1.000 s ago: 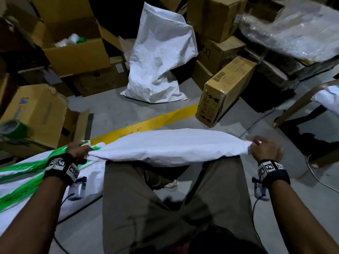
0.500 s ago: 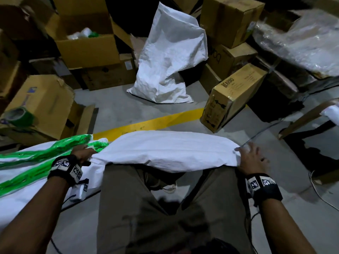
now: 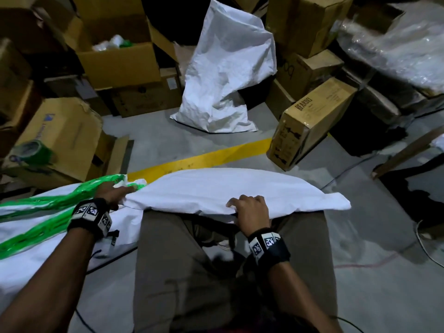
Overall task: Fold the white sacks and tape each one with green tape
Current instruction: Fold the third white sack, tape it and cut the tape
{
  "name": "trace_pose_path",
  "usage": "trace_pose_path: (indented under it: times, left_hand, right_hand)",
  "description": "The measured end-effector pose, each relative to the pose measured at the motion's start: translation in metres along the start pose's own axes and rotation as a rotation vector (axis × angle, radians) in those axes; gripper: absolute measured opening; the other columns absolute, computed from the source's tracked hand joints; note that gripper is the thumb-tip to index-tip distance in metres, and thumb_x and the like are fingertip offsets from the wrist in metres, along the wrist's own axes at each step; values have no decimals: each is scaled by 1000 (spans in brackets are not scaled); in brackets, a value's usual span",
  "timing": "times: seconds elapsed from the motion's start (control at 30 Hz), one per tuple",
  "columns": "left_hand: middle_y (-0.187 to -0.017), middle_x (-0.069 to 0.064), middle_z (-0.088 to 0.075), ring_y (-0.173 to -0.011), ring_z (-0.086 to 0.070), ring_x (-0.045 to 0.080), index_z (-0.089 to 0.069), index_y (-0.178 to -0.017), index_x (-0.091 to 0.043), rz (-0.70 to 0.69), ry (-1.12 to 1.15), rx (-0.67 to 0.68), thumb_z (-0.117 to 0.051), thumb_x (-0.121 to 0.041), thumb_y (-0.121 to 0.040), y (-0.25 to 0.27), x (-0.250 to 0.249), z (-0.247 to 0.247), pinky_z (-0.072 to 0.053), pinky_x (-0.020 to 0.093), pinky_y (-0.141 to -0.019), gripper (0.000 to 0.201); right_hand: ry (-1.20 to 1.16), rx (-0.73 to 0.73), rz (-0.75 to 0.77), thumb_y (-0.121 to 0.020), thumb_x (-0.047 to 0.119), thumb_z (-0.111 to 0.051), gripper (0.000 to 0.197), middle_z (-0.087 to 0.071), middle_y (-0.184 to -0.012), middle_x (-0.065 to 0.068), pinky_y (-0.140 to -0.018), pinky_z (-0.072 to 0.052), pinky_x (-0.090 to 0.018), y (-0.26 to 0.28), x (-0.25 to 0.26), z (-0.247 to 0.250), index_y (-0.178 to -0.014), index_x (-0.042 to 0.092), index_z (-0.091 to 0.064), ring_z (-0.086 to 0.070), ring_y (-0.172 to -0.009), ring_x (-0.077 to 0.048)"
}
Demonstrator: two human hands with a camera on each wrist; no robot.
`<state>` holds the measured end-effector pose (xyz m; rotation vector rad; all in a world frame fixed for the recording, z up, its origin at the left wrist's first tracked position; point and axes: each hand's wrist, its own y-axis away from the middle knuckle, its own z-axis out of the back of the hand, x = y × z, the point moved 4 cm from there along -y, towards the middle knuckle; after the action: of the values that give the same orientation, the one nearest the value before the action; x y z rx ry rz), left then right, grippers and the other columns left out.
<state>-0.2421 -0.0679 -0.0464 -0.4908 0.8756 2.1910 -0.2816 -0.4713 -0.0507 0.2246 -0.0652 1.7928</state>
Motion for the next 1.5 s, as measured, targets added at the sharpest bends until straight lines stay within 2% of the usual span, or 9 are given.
trace_pose_path:
  times: [0.07,0.17,0.33,0.5,0.67,0.8,1.0,1.33,1.5]
  left_hand:
    - [-107,26,-66,-94,-63,38,-56,-116,-6,-118,-268,-157,-70,-69,-78,9,-18,7,-53,46,-81,74]
    - [-132,28,-47,-123,-40,43,-55,-127,-7,-534,-487,-453,-64,-54,-89,58,-63,-7,-34,58,-98,61]
    - [-128,8,-63,-124,-54,31,-63,-128,-24,-1180,-824,-5,-63,-63,-68,130,-94,-118,-28,51,-107,72]
    - [-121,6,-68,-118,-60,29,-62,-123,-21,-1060,-1033,166,-63,-25,-87,121,-116,-149,-31,36,-111,36]
    - [-107,13,-69,-102,-63,35,-47,-113,-18,-939,-870,227,-50,-49,-100,112,-108,-148,-37,38,-74,34]
    - [-111,12,-64,-109,-58,32,-56,-110,-14,-967,-816,127,-28,-54,-100,97,-104,-132,-38,38,-85,50]
    - [-116,8,-68,-114,-61,30,-59,-113,-22,-887,-965,99,-38,-37,-106,79,-105,-127,-41,37,-83,27]
    - [-91,13,-68,-89,-60,27,-61,-78,-13,-634,-807,553,-50,-40,-103,40,-128,-119,-45,33,-87,39]
    - [-71,-4,-62,-82,-57,24,-59,-64,-19,-563,-757,493,-58,-44,-98,20,-85,-119,-45,31,-82,42]
  right_hand:
    - [-10,-25,24,-57,10,-82,37,-66,-68,4,-75,-46,-37,4,-1,-4,-84,35,-76,-67,-65,-21]
    - [-30,-98,42,-58,16,-85,35,-65,-68,5,-69,-46,-36,7,-4,-5,-85,36,-76,-66,-65,-22]
    - [-34,-233,81,-72,23,-55,30,-64,-71,6,-62,-40,-36,4,-3,5,-88,38,-76,-64,-68,-24]
    - [-28,-252,70,-72,25,-65,21,-64,-73,7,-60,-38,-34,8,-10,6,-89,35,-73,-64,-70,-23]
    - [-33,-269,-11,-86,47,-61,20,-66,-78,3,-71,-43,-39,2,-29,-2,-91,31,-71,-65,-81,-25]
    - [19,26,-58,-98,67,-32,51,-68,-102,-1,-86,-33,-44,-14,-55,-3,-105,26,-61,-60,-103,-28]
    - [89,241,13,-106,52,-31,41,-68,-113,-10,-87,-41,-41,-33,-49,15,-115,27,-63,-62,-107,-32]
    - [-28,546,-92,-69,99,-4,108,-72,-93,-11,-84,-48,-43,-70,-73,34,-81,12,-67,-66,-86,-28]
    - [46,581,-132,-51,107,-35,120,-38,-158,5,-116,-25,-49,-43,-146,32,-145,33,-45,-38,-143,-23]
